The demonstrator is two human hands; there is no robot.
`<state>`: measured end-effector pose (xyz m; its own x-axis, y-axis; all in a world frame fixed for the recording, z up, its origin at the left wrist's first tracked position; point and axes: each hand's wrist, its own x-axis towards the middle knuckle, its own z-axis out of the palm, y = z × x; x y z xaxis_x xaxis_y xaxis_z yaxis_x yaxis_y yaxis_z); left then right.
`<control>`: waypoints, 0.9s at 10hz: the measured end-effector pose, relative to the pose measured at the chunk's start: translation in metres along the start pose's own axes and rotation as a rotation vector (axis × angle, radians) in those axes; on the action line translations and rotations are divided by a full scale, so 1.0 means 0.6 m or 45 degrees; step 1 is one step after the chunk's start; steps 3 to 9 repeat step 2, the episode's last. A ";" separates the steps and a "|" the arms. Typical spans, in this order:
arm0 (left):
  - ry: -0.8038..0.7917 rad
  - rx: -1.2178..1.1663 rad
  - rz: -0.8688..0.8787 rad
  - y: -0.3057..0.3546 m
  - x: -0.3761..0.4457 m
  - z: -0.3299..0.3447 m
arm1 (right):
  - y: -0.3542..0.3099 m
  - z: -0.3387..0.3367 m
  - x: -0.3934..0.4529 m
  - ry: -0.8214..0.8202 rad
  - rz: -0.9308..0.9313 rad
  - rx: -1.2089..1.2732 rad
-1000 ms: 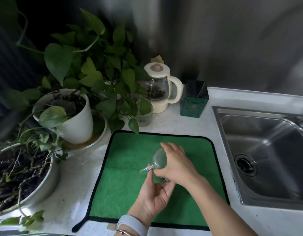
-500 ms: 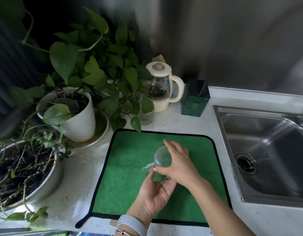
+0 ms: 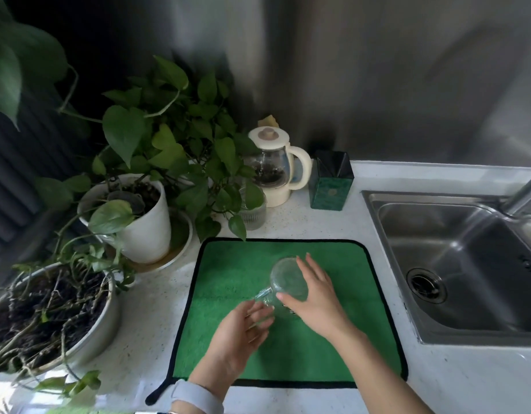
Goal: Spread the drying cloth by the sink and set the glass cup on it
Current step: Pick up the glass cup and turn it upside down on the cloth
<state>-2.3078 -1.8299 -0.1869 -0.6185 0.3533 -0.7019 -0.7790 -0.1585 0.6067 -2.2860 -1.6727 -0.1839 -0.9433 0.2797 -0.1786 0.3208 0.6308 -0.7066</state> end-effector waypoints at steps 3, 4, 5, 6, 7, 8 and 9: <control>0.051 0.024 0.332 0.025 -0.035 -0.020 | 0.001 -0.037 -0.039 0.144 0.146 0.415; 0.051 0.024 0.332 0.025 -0.035 -0.020 | 0.001 -0.037 -0.039 0.144 0.146 0.415; 0.051 0.024 0.332 0.025 -0.035 -0.020 | 0.001 -0.037 -0.039 0.144 0.146 0.415; 0.051 0.024 0.332 0.025 -0.035 -0.020 | 0.001 -0.037 -0.039 0.144 0.146 0.415; 0.051 0.024 0.332 0.025 -0.035 -0.020 | 0.001 -0.037 -0.039 0.144 0.146 0.415; 0.051 0.024 0.332 0.025 -0.035 -0.020 | 0.001 -0.037 -0.039 0.144 0.146 0.415; 0.051 0.024 0.332 0.025 -0.035 -0.020 | 0.001 -0.037 -0.039 0.144 0.146 0.415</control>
